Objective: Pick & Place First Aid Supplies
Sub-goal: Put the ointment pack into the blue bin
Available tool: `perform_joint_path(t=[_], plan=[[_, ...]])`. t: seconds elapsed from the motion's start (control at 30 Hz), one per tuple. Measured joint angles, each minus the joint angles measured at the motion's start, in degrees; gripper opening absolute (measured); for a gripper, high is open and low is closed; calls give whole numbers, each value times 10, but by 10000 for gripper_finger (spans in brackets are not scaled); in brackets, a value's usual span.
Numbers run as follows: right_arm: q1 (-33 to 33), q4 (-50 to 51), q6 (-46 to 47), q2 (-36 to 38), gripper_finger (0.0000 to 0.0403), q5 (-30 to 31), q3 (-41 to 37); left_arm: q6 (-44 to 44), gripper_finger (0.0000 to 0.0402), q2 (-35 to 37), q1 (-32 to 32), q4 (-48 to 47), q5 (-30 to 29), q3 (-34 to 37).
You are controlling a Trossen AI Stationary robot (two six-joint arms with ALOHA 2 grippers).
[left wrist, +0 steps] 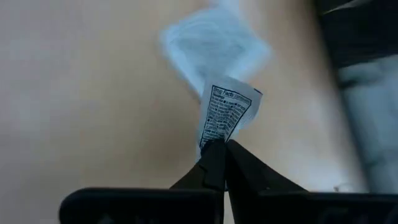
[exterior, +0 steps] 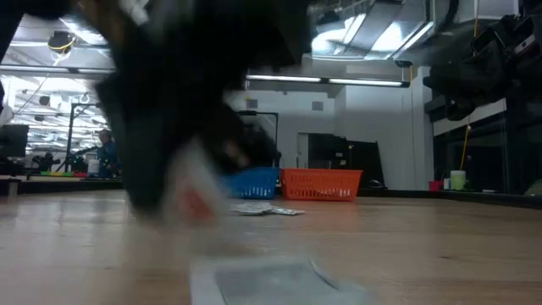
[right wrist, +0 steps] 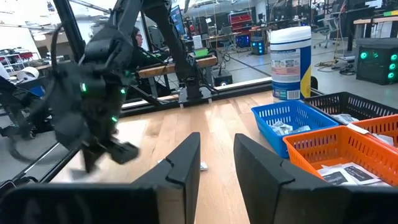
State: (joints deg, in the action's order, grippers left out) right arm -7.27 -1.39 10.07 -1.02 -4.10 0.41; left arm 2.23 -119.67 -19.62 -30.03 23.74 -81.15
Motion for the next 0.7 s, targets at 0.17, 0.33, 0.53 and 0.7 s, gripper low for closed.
perform_joint_path(t=[0.17, 0.33, 0.53, 0.7], plan=[[0, 0, 0, 0, 100, 0, 0, 23, 2, 33, 31, 41, 112, -4], [0, 0, 0, 0, 100, 0, 0, 46, 2, 56, 46, 64, 123, -4], [0, 0, 0, 0, 100, 0, 0, 60, 2, 74, 68, 75, 122, -4], [0, 0, 0, 0, 100, 0, 0, 62, 2, 88, 81, 78, 110, -4]])
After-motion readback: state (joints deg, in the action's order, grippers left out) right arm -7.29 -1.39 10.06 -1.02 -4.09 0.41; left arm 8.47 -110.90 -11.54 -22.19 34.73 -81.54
